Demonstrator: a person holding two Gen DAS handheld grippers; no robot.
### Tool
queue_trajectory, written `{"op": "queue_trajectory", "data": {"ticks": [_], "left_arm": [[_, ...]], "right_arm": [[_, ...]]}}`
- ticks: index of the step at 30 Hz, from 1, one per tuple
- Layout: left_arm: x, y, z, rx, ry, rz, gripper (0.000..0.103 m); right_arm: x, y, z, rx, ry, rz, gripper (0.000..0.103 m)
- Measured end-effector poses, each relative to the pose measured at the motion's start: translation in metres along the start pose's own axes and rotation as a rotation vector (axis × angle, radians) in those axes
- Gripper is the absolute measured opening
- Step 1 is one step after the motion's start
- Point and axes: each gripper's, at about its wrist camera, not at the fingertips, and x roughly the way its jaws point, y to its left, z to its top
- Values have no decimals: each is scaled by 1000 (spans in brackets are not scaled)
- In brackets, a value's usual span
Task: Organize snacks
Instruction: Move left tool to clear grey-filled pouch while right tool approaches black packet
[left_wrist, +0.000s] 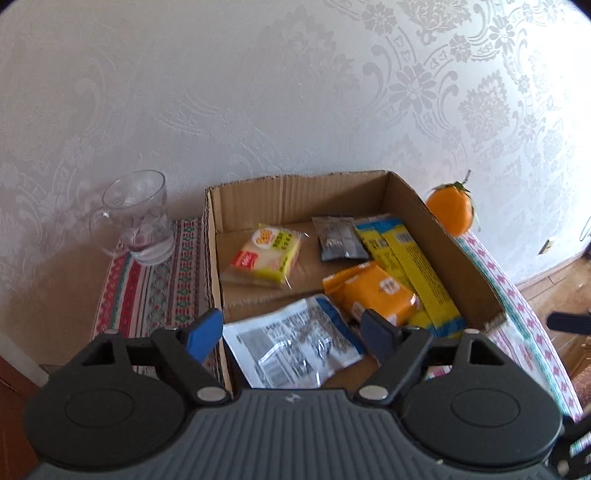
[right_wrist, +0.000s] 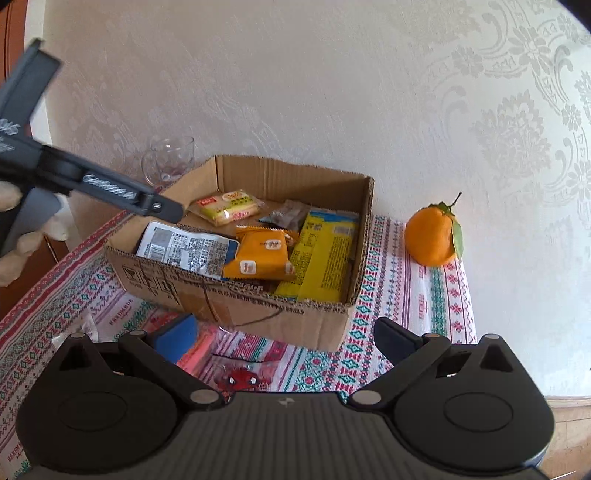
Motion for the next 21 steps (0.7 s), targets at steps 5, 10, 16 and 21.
{"op": "queue_trajectory", "data": {"ticks": [5, 10, 16, 21], "left_arm": [[-20, -7, -19, 19, -28, -5, 90], [-34, -15, -44, 35, -35, 7, 93], [-44, -24, -74, 62, -30, 53, 93], [-53, -25, -95, 56, -25, 70, 93]], "right_arm": [[2, 1, -6, 5, 14, -12, 103], [5, 3, -15, 7, 31, -21, 103], [4, 7, -30, -12, 47, -27, 103], [6, 7, -44, -9, 77, -24, 103]]}}
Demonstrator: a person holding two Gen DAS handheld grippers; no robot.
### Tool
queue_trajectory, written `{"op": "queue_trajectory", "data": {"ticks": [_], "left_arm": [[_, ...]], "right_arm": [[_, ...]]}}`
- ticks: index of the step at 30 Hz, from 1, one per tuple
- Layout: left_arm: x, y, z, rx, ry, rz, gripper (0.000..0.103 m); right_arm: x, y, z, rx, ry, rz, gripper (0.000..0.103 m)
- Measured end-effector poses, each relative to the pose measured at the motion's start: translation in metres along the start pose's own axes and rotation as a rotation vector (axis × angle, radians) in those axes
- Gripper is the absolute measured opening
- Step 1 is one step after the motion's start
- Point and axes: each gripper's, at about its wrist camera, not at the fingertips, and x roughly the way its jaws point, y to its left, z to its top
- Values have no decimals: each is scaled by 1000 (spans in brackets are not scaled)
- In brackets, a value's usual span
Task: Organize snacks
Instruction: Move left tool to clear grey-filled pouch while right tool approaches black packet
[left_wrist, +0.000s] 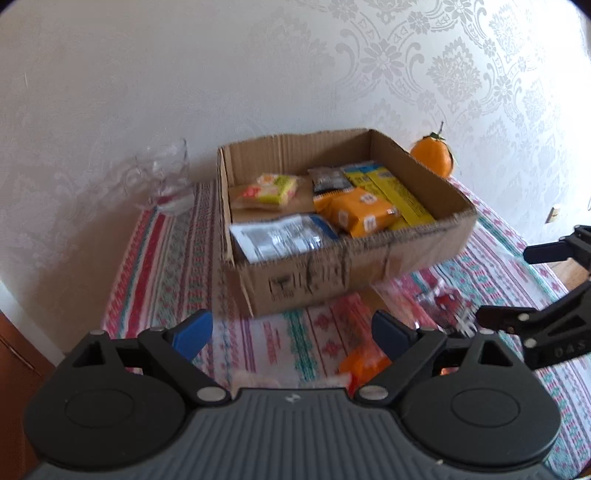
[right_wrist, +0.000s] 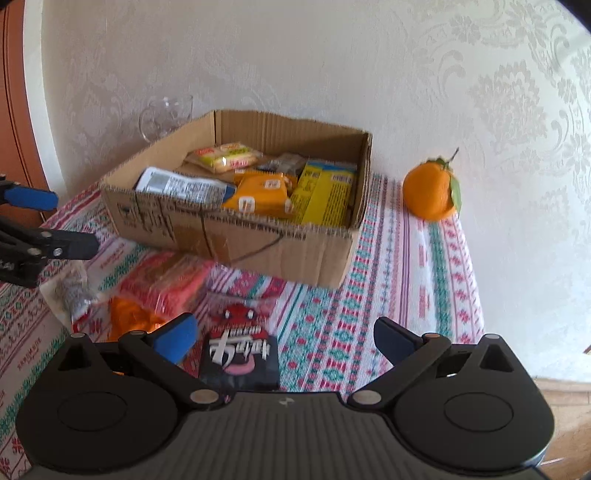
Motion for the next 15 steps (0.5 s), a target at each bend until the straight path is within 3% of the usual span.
{"op": "queue_trajectory", "data": {"ticks": [15], "left_arm": [[-2, -1, -42, -59, 101, -27, 93]], "right_arm": [[27, 11, -29, -3, 95, 36, 103]]}}
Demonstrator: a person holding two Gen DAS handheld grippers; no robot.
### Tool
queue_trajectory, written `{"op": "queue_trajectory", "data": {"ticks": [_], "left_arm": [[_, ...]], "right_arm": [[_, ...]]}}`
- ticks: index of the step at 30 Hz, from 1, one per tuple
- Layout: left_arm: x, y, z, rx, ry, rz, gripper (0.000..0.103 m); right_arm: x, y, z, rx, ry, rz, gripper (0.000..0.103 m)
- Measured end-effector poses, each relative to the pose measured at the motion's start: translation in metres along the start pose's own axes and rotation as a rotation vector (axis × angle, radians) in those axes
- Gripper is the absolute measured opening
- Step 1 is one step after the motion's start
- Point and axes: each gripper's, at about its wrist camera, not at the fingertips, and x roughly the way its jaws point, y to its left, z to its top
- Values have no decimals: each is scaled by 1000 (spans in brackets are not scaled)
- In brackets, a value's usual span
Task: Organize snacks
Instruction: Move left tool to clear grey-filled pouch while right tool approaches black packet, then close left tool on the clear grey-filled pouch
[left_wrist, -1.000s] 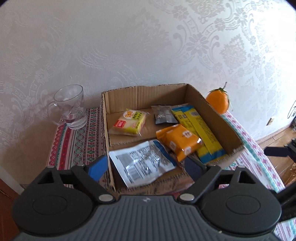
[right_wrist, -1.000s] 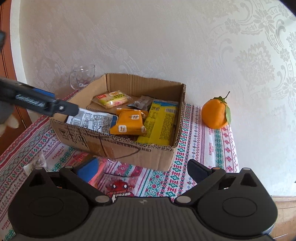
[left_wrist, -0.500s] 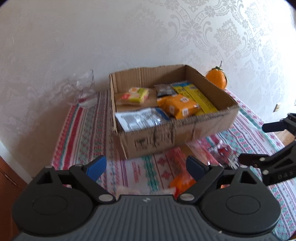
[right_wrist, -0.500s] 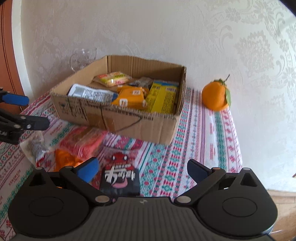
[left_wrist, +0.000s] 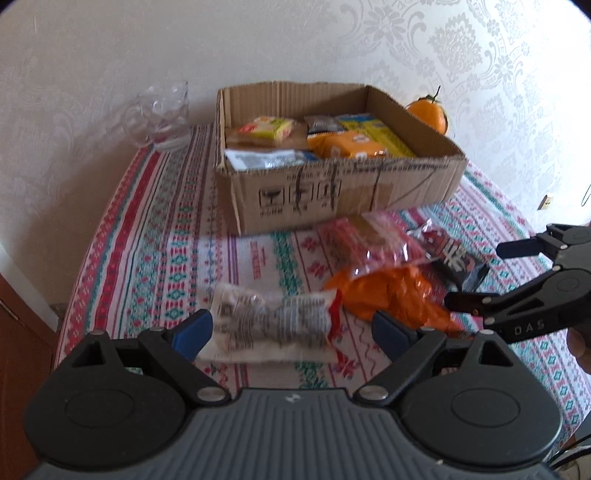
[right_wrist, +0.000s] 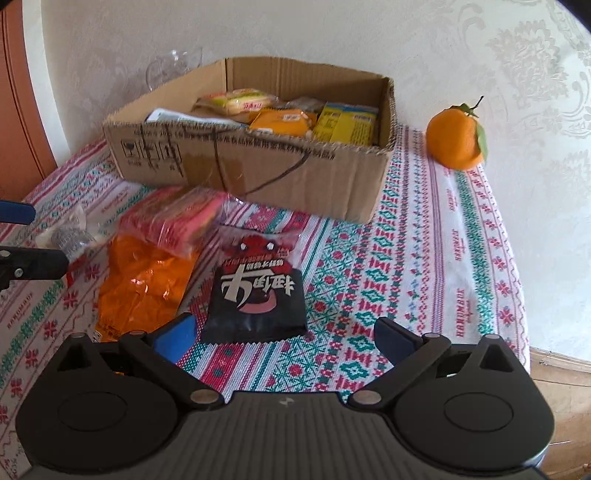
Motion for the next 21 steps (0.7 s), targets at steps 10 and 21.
{"op": "queue_trajectory", "data": {"ticks": [10, 21], "left_arm": [[11, 3, -16, -10, 82, 10, 93], [18, 12, -8, -81, 81, -89, 96]], "right_arm": [[4, -3, -2, 1, -28, 27, 103], [6, -2, 0, 11, -33, 18, 103]]}}
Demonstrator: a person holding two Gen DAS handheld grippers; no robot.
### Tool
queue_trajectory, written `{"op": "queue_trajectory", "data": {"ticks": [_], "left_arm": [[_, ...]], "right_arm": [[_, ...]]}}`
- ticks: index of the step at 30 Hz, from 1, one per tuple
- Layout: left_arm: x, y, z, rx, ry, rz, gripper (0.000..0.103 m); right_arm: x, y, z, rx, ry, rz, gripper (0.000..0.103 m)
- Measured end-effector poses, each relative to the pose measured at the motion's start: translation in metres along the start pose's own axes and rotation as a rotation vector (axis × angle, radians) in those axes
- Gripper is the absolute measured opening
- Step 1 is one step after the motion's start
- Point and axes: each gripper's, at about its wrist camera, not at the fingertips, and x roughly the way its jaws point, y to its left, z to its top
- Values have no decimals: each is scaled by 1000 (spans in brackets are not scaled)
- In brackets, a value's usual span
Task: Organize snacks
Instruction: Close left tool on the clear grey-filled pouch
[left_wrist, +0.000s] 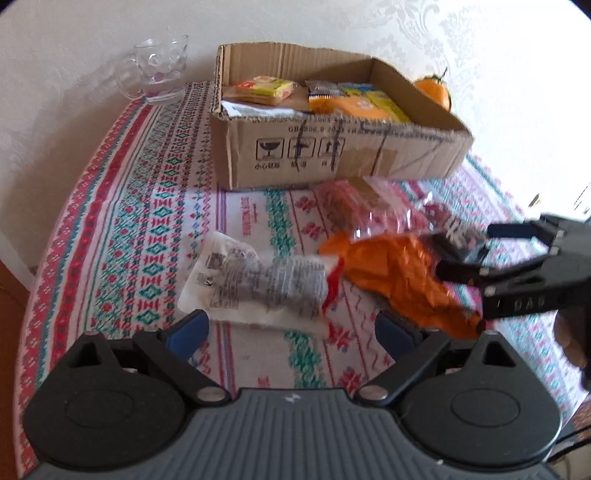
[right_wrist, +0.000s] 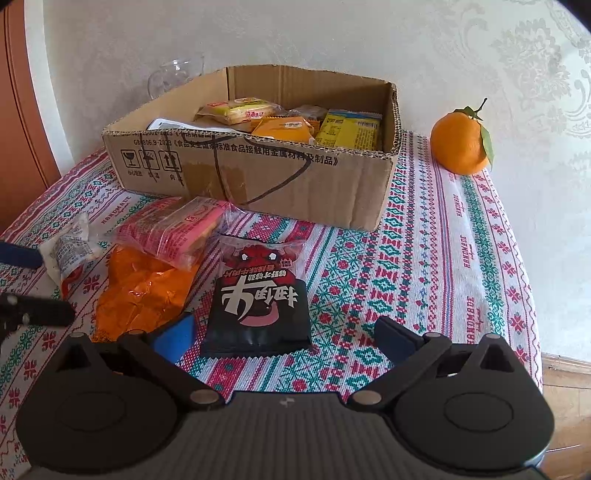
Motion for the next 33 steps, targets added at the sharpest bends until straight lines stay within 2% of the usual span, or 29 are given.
{"op": "queue_trajectory", "data": {"ticks": [5, 11, 14, 18, 22, 23, 29, 33], "left_arm": [[7, 8, 13, -15, -18, -53, 96], [12, 14, 20, -62, -34, -65, 96], [14, 13, 21, -66, -37, -13, 96], [14, 8, 16, -4, -16, 88, 96], [8, 17, 6, 10, 3, 140, 98], [6, 19, 3, 13, 8, 152, 101], [7, 21, -2, 15, -25, 156, 103], [13, 10, 0, 56, -49, 131, 103]], "right_arm": [[0, 0, -1, 2, -4, -3, 103], [0, 0, -1, 2, -6, -3, 103], [0, 0, -1, 1, -5, -3, 103], [-1, 0, -2, 0, -8, -3, 103], [-1, 0, -2, 0, -11, -4, 103], [-1, 0, -2, 0, -14, -3, 103], [-2, 0, -4, 1, -28, -5, 103], [-3, 1, -5, 1, -36, -6, 103]]}}
